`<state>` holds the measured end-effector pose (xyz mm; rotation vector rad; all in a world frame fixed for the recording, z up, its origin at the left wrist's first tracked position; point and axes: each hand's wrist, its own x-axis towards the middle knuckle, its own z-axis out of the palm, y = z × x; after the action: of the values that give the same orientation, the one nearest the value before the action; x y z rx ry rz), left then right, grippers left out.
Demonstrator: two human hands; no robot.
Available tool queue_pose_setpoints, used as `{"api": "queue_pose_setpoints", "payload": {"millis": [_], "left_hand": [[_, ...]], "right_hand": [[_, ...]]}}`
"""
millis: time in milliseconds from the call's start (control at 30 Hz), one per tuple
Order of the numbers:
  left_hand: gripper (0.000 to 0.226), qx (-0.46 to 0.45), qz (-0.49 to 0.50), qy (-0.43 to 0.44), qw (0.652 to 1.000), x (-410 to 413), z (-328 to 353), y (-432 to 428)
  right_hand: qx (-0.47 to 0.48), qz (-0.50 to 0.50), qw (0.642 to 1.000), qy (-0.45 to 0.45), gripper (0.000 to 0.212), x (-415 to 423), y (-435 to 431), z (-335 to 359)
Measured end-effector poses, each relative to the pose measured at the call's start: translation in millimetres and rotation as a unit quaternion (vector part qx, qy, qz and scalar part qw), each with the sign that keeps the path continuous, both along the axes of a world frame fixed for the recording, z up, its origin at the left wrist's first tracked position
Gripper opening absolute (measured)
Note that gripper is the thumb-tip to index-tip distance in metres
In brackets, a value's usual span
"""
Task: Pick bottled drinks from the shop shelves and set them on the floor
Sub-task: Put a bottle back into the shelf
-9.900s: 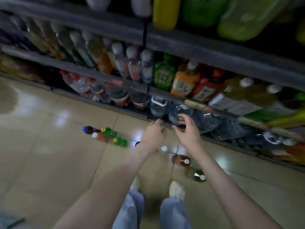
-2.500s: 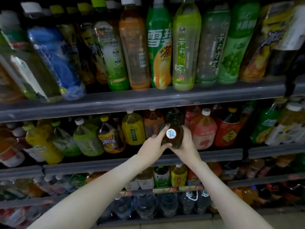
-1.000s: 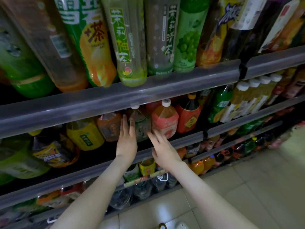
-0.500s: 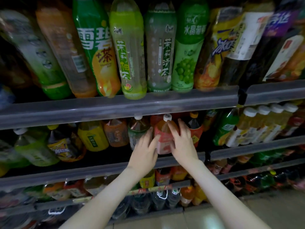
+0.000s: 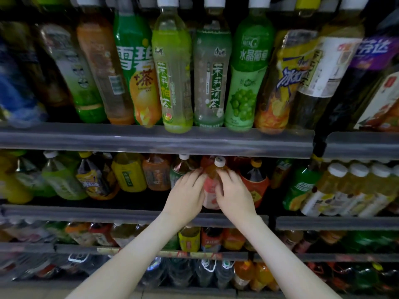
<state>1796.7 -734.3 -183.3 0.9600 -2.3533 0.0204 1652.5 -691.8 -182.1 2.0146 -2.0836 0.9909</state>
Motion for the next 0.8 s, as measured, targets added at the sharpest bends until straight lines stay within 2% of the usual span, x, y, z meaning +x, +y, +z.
{"api": "queue_pose_setpoints", "payload": {"millis": [100,233,333,500,667,800], "left_hand": [[0.029,-0.089,-0.027,0.103,0.990,10.0,43.7,4.7],[0.030,-0.185,-0.008,0.192,0.964,27.0,98.1,-1.2],[0.039,-0.228,0.046,0.215,0.949,43.2,135.5,-12.9],[0.056,-0.236,0.148,0.202,0.939,69.3,178.2,-41.1],[0.073,-0.213,0.168,0.159,0.949,85.8,197.2,-67.0],[0.081,-0.212,0.146,0.117,0.959,85.9,215.8,-83.0]], "right_hand": [[-0.185,0.050,0.982,0.004,0.028,20.6,3.5,44.7],[-0.275,0.076,0.958,-0.019,0.028,41.6,1.0,99.8],[-0.298,0.059,0.952,-0.028,0.033,53.5,-7.7,133.2],[-0.293,0.020,0.956,-0.002,0.060,72.1,-28.1,170.8],[-0.302,-0.019,0.951,0.058,0.074,89.8,-49.6,195.0],[-0.279,-0.055,0.954,0.097,0.080,98.8,-61.3,210.6]]}}
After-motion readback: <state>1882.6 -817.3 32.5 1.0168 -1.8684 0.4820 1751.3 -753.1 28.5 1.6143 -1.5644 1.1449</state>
